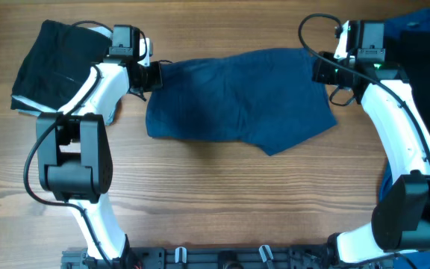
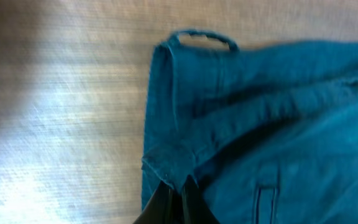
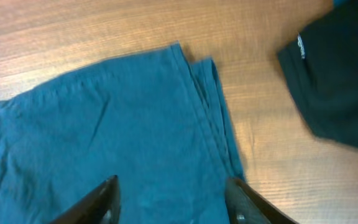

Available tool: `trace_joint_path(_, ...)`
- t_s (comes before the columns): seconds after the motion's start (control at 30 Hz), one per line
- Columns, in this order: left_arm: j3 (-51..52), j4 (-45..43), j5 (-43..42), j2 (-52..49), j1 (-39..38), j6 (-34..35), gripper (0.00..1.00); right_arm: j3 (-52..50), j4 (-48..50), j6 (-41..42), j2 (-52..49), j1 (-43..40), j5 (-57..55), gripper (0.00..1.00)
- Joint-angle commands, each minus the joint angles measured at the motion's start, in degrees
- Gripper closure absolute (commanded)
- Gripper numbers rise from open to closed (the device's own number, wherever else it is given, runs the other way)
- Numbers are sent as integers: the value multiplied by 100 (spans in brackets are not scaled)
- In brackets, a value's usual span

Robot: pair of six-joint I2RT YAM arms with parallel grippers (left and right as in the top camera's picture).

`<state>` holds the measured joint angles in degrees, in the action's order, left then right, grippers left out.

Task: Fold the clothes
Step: 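Lift the shorts' waistband with both grippers and pull it taut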

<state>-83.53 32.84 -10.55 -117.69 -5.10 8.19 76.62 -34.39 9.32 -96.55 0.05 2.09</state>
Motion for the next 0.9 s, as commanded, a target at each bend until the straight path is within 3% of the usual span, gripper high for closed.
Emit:
trace_joint_path(0.0,-7,190,7,374,-234,-28,96,-20,455,-785,-214,7,-57,41)
trace_joint_path(0.17,-7,271,9,487,-407,-48,96,-20,2050,-1574,-1137,9,378,38)
trace_joint_path(0.33,-7,514,11,487,-413,-50,95,-9,3932,-1506,-2232,9,376,37)
trace_joint_path(0.47,-7,560,9,487,-413,-48,94,-2,4911,-1285,-2787,9,404,19)
trace_joint_path(0.87,-7,573,9,487,-417,-46,94,-2,4948,-1231,-3161,9,588,19)
